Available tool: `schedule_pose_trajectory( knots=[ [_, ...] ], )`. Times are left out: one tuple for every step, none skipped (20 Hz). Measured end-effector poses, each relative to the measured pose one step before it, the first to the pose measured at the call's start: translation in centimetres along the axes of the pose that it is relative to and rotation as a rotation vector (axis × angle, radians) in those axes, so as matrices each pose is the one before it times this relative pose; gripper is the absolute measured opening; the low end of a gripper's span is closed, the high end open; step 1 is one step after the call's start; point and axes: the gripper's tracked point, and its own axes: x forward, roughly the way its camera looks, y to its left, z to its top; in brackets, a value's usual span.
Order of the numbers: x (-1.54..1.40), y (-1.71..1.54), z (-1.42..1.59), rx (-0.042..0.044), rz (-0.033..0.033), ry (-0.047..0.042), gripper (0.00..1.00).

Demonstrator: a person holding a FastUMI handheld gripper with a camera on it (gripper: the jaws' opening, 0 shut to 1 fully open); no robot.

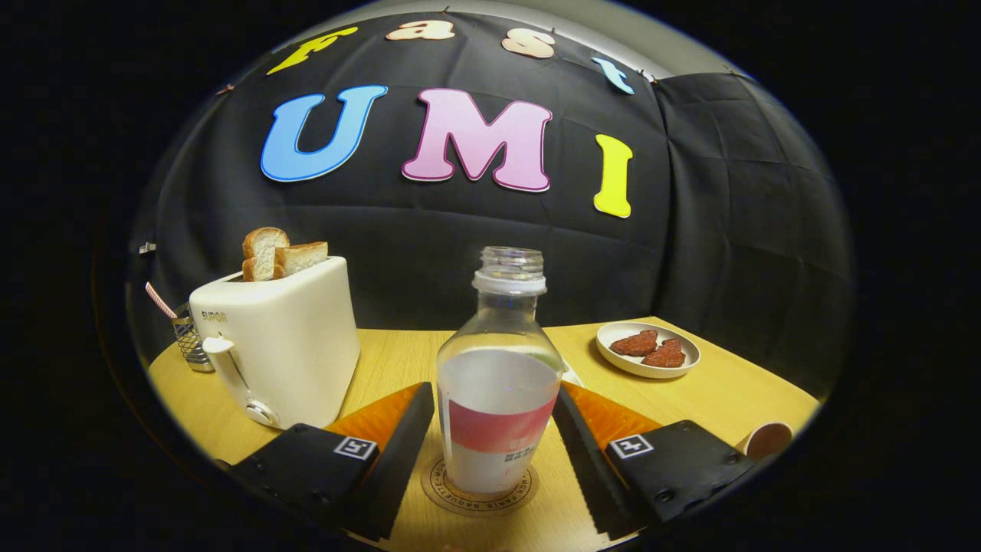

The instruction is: Take the bottle from table, then pour the juice into the cup, finally place the bottle on the coaster

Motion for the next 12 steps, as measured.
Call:
schedule_pose_trajectory(
  knots=[
    [-0.199, -0.222, 0.031, -0.01022, -0.0039, 0.00313, 0.99],
    [-0.517, -0.227, 0.213, -0.00762, -0.00472, -0.00152, 0.98],
    [-0.591, -0.145, 0.25, -0.00266, -0.00011, -0.00449, 0.98],
    [-0.691, -0.117, 0.312, -0.00184, 0.00051, -0.00405, 0.98],
    [-0.856, -0.296, 0.265, -0.00207, -0.00674, -0.00369, 0.98],
    [-0.85, -0.392, 0.309, 0.00198, -0.00567, -0.00161, 0.98],
    [-0.883, -0.227, 0.209, 0.0088, 0.003, 0.00119, 0.98],
    [-0.98, -0.028, 0.104, 0.01075, 0.00874, 0.00621, 0.98],
    [-0.965, -0.143, 0.101, 0.00282, 0.00507, 0.00663, 0.98],
    [-1.107, -0.412, 0.218, -0.00486, -0.0013, 0.00511, 0.98],
    [-1.224, -0.12, 0.394, -0.00485, 0.00843, -0.00052, 0.98],
    [-1.219, -0.006, 0.629, -0.00369, 0.01503, -0.00471, 0.98]
  ],
)
